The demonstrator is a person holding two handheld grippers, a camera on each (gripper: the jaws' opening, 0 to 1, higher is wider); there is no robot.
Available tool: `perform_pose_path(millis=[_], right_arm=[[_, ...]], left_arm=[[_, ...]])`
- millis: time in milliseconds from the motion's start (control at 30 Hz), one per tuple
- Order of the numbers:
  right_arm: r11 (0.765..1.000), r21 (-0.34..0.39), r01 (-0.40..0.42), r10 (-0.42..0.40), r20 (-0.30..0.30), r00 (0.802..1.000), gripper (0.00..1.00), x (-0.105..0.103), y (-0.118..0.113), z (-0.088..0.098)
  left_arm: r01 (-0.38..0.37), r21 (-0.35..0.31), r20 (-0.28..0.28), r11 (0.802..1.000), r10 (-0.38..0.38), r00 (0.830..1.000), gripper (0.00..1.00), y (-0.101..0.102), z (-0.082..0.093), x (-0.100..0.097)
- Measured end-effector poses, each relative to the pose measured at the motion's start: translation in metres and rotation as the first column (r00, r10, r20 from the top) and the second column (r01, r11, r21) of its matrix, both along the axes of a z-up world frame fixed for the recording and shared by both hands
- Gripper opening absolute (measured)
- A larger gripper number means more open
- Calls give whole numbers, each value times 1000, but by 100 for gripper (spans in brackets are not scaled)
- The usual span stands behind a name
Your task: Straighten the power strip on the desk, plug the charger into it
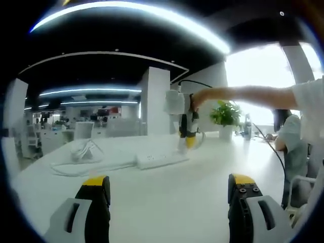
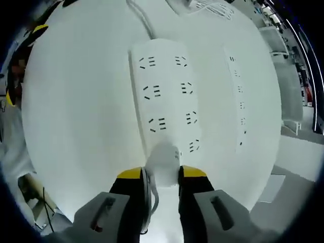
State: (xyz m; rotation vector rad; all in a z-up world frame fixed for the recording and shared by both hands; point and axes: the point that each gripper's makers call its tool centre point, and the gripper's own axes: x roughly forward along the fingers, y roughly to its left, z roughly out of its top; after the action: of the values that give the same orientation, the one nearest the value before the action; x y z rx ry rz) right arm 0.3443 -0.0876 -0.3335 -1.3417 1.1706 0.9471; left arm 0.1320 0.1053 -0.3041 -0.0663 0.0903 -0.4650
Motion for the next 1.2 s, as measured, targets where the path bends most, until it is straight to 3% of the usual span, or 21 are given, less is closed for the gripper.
perform_pose_path(millis=[67, 100, 133, 167, 267, 333, 433, 633, 1200], right_arm=[[1000, -9, -26, 25, -11, 1000, 22, 1, 5, -2], [996, -58, -67, 67, -11, 998, 23, 2, 1, -14], [995, -79, -59, 57, -19, 998, 23, 4, 3, -14], [994, -104, -39, 42, 27, 999, 23, 8, 1, -16], [996, -73, -49, 52, 36, 998, 23, 8, 4, -12], [998, -3, -66, 66, 39, 997, 23, 11, 8, -10], [998, 36, -47, 44, 72, 996, 24, 9, 6, -9], [997, -7, -76, 76, 151, 986, 25, 6, 4, -11], [984, 65, -165, 149, 201, 968, 29, 8, 8, -10]], left_arm=[[4, -8, 15, 1000, -4, 1000, 99, -2, 5, 2], [7, -10, 24, 1000, -6, 1000, 99, -3, 6, 3], [9, -11, 28, 1000, -9, 1000, 99, -4, 7, 3], [10, -13, 29, 1000, -9, 1000, 99, -4, 7, 3], [13, -14, 18, 1000, -13, 1000, 99, -3, 4, 8], [7, -10, 9, 1000, -7, 1000, 99, -1, 2, 11], [6, -2, 11, 1000, -6, 1000, 99, 0, 0, 12], [9, 16, -16, 1000, -9, 1000, 99, -2, -10, 16], [2, 25, -15, 1000, -2, 1000, 99, 6, -10, 8]])
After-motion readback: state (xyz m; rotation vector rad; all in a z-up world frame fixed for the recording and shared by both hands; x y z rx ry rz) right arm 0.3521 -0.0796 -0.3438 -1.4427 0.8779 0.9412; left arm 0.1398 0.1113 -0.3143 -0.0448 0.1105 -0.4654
